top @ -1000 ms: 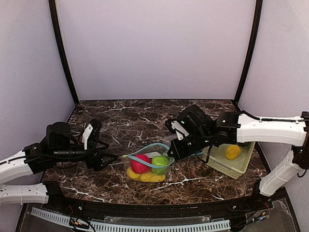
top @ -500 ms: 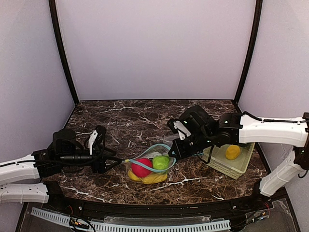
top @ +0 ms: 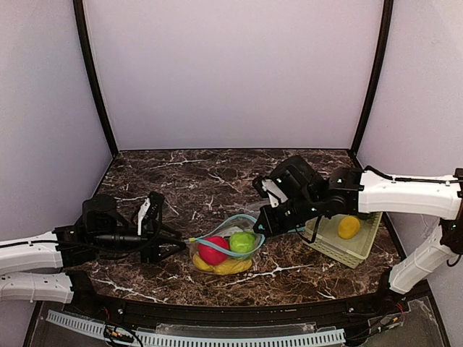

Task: Place the food in the zip-top bag and seal the zipper
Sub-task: Adjust the zipper food storage bag at the center of the board.

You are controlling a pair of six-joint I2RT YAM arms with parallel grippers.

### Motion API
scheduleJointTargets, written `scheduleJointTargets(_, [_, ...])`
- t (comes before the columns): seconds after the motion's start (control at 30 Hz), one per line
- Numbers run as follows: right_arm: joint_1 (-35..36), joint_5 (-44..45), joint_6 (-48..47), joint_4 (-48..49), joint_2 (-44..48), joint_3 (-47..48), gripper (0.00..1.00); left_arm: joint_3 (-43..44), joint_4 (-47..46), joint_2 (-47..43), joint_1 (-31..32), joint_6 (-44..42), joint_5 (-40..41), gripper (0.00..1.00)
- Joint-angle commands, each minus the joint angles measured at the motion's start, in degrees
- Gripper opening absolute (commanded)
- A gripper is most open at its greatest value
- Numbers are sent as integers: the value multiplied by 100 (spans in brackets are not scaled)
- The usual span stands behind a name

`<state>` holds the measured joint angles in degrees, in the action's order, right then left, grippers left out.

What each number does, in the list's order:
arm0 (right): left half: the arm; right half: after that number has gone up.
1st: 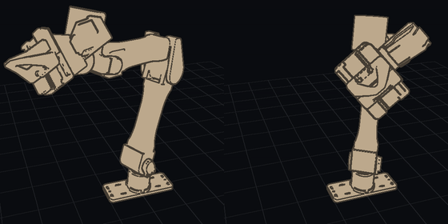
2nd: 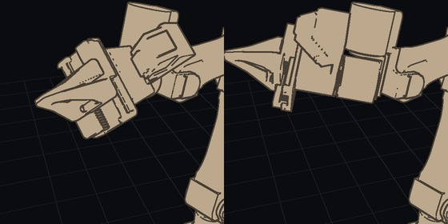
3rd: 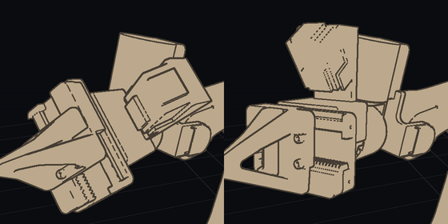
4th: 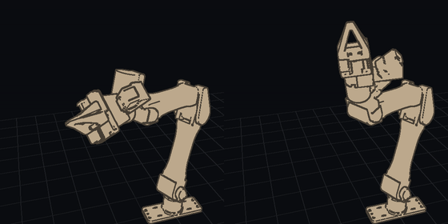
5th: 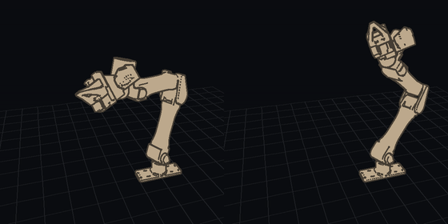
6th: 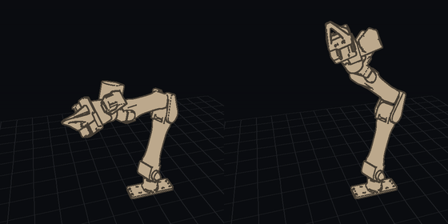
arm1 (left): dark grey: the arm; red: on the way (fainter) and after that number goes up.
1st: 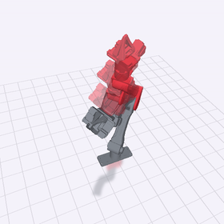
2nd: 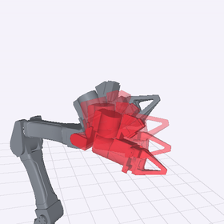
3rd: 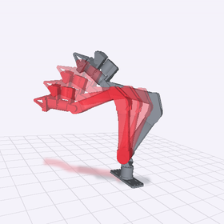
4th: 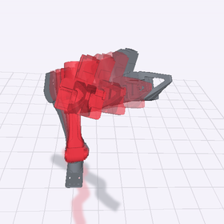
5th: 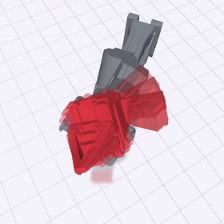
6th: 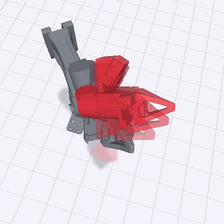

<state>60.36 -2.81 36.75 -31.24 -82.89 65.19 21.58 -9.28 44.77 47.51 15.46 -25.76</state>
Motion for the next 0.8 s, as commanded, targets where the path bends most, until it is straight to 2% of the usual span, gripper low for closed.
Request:
scheduleJointTargets(0.0, [-54, -36, 50, 141, 102, -77, 0, 27, -80, 136, 43, -73, -102, 43])
scheduleJointTargets(0.07, [-56, -43, 63, 138, 113, -91, 0, 30, -129, 171, 48, -52, -119, 36])
scheduleJointTargets(0.27, [-64, -70, 45, 151, 100, -109, 0, 37, -215, 229, 41, -7, -129, 29])
scheduleJointTargets(0.6, [-68, -123, 43, 154, 67, -89, 0, 170, -275, 409, 57, -37, -240, 29])
scheduleJointTargets(0.77, [-70, -149, 43, 158, 66, -102, 0, 214, -321, 525, 57, -37, -289, 27])
